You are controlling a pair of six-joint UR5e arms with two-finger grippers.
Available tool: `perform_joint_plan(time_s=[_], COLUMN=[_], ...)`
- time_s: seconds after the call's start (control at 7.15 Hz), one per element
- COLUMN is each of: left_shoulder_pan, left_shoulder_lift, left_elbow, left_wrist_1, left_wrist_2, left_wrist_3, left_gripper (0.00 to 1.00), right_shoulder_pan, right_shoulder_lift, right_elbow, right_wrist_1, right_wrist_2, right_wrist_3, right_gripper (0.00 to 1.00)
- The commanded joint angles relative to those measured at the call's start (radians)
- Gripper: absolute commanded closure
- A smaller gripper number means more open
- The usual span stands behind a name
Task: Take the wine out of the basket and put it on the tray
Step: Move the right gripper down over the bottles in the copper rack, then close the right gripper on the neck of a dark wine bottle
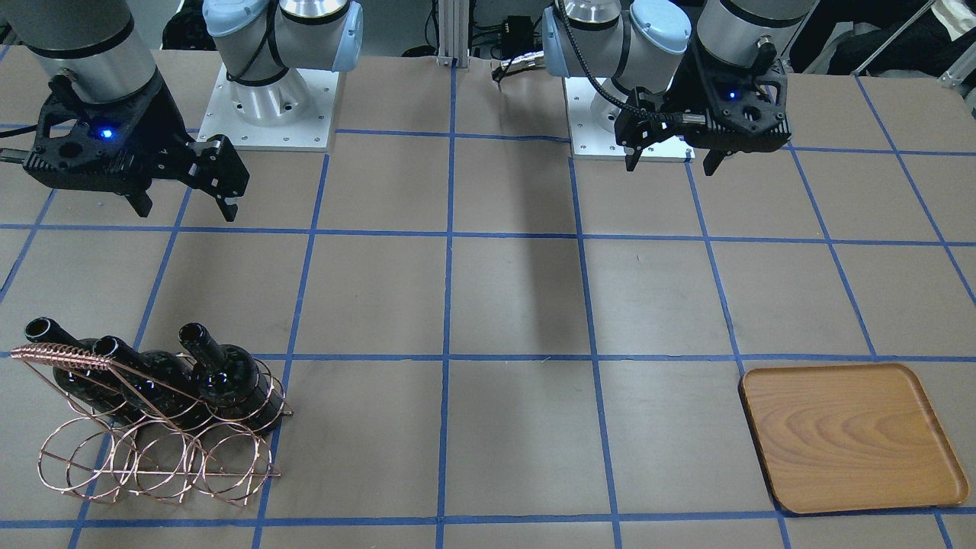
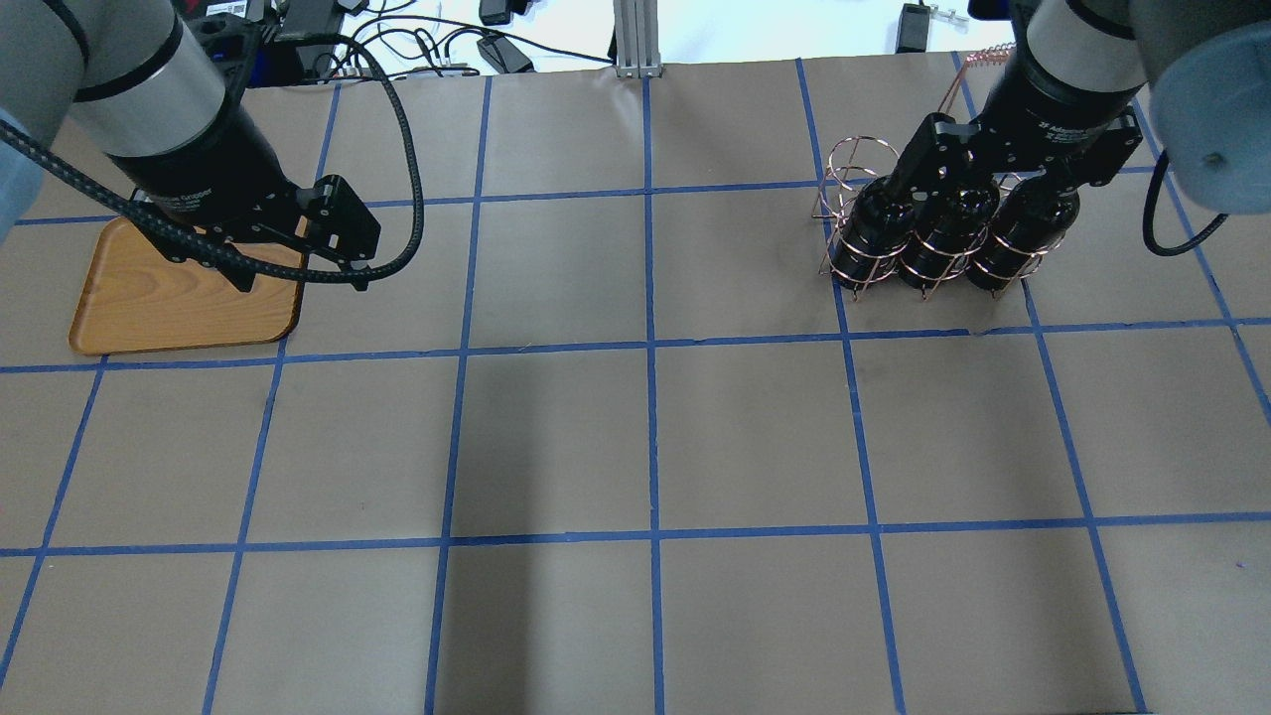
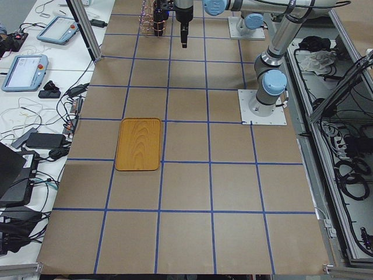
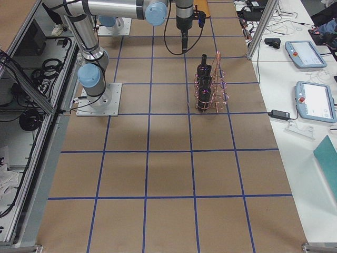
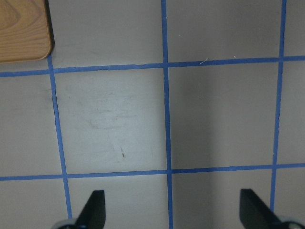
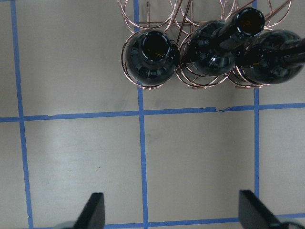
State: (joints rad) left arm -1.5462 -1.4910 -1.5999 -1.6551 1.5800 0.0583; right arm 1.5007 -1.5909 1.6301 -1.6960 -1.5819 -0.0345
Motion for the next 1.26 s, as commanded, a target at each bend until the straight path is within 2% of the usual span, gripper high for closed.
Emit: perform_joint_plan(time_s=[0.0,0.14,0.42,0.56,0.84,1.12], left_shoulder_pan=[0.000,0.000,0.000,0.000,0.000,0.000], left_shoulder_lift=[0.000,0.002,0.000,0.000,0.000,0.002], left_elbow=[0.000,0.000,0.000,0.000,0.000,0.000], left_wrist_1=[0.000,0.000,0.000,0.000,0.000,-0.002], left_wrist_2=[0.000,0.000,0.000,0.000,0.000,0.000], left_wrist_3=[0.000,0.000,0.000,0.000,0.000,0.000], left_gripper=[0.00,0.00,0.00,0.00,0.00,0.00], right_shoulder_pan=[-0.002,-0.016,-0.097,-0.118,-0.120,-0.120], right_shoulder_lift=[-0.001,0.003,0.035,0.081,0.152,0.213], right_elbow=[-0.003,-0.003,-0.001,-0.001,-0.003,-0.003], right_wrist_1=[-0.033,-0.097,-0.126,-0.216,-0.279,-0.359], right_wrist_2=[0.002,-0.003,0.019,0.019,0.022,0.080], right_wrist_3=[-0.040,-0.130,-0.221,-0.317,-0.335,-0.331], right_gripper=[0.00,0.00,0.00,0.00,0.01,0.19])
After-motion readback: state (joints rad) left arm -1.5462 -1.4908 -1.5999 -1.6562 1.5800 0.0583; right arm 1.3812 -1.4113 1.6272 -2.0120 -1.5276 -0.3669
